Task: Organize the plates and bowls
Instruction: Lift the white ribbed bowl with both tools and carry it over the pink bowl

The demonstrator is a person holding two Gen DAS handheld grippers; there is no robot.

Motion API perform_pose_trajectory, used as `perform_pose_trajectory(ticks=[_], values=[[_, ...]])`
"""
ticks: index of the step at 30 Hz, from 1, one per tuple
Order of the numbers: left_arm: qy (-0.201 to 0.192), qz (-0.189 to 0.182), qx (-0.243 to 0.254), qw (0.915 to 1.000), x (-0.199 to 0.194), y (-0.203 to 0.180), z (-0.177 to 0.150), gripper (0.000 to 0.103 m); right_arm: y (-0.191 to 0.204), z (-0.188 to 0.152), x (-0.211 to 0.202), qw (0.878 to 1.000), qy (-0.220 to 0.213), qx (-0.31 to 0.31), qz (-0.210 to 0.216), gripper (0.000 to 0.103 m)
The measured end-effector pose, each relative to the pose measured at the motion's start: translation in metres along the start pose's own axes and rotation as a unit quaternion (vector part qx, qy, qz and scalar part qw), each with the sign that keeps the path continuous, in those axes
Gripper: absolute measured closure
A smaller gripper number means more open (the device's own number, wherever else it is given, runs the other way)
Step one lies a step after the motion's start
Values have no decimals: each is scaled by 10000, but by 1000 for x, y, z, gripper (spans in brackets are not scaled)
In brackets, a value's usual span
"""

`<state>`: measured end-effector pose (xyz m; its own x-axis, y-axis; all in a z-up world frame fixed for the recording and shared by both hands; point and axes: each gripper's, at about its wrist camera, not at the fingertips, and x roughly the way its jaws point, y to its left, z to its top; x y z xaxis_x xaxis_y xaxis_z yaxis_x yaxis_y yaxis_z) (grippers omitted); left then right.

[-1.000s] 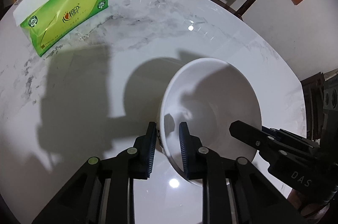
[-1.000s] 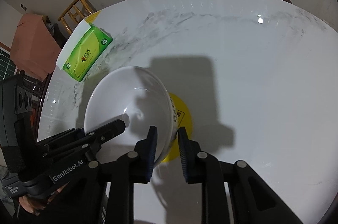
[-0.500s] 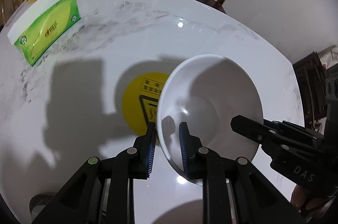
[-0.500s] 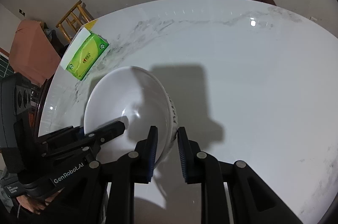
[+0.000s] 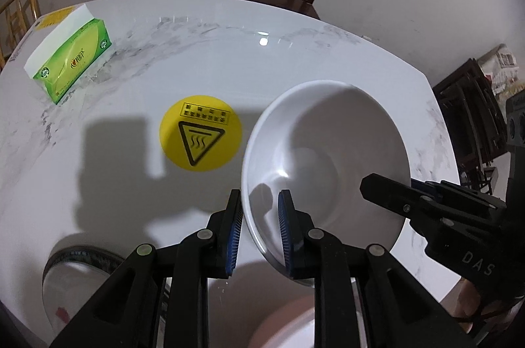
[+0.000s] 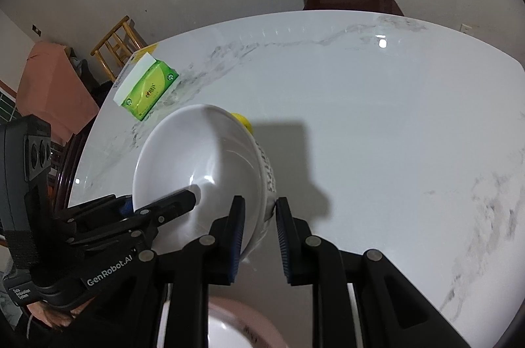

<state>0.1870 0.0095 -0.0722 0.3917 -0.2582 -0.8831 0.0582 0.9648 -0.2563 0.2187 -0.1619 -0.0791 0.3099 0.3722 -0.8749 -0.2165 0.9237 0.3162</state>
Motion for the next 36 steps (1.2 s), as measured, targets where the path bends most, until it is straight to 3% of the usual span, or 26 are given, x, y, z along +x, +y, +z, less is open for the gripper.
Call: perform_pose_trajectory(ticks=[15,36], values=[[-43,55,311,9995,-37,-23,-50,85,9,-62,-49,9999,-86,83,-35,83],[55,149,308,9994,-65,-26,-132,85,30,-144,-64,9998,147,-14,-98,83]])
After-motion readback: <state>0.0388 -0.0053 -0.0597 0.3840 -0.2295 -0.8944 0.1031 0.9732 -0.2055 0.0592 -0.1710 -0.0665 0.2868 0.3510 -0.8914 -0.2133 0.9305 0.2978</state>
